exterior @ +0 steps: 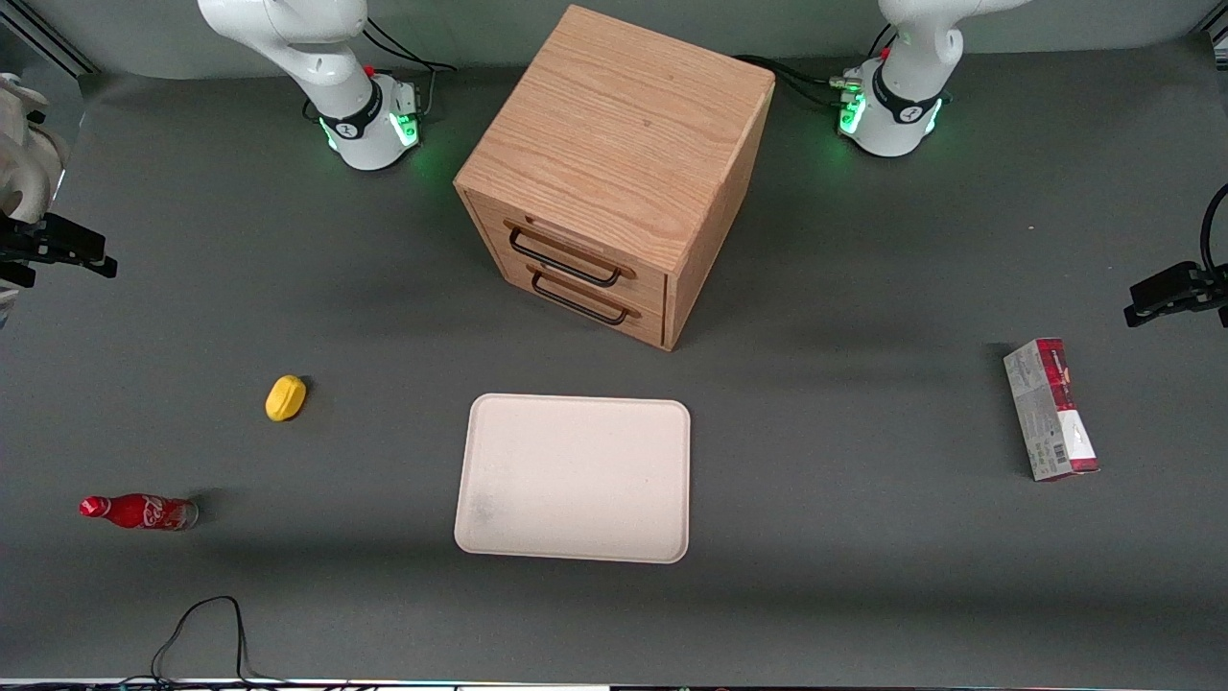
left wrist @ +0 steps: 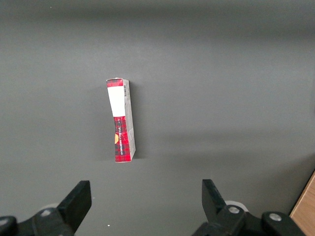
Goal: Place coke bottle on tray
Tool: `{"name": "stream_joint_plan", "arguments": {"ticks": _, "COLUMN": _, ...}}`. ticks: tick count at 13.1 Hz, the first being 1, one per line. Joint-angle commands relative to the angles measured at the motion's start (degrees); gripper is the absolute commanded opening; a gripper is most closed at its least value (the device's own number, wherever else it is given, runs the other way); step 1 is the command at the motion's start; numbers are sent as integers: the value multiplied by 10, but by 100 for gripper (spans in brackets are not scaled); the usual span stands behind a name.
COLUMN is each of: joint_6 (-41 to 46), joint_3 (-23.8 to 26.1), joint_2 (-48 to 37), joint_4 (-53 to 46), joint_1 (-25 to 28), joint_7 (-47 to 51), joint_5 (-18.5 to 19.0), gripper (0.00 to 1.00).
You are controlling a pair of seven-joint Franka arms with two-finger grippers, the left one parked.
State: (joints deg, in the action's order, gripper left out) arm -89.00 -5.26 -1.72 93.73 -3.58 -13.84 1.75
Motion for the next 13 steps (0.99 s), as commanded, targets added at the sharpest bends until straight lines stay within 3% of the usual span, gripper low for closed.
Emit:
{"name": "stream_joint_plan", "arguments": {"ticks": 1, "joint_6": 25, "joint_3": -1, "joint_2": 6, "joint_4": -16, "joint_1": 2, "joint_7": 14, "joint_5": -11, "gripper": 100}}
{"name": "stream_joint_plan", "arguments": {"ticks": 13, "joint_6": 43, "joint_3": -6, "joint_2": 15, "joint_4": -36, "joint_1": 5, "joint_7": 13, "joint_5": -10, "gripper": 100}}
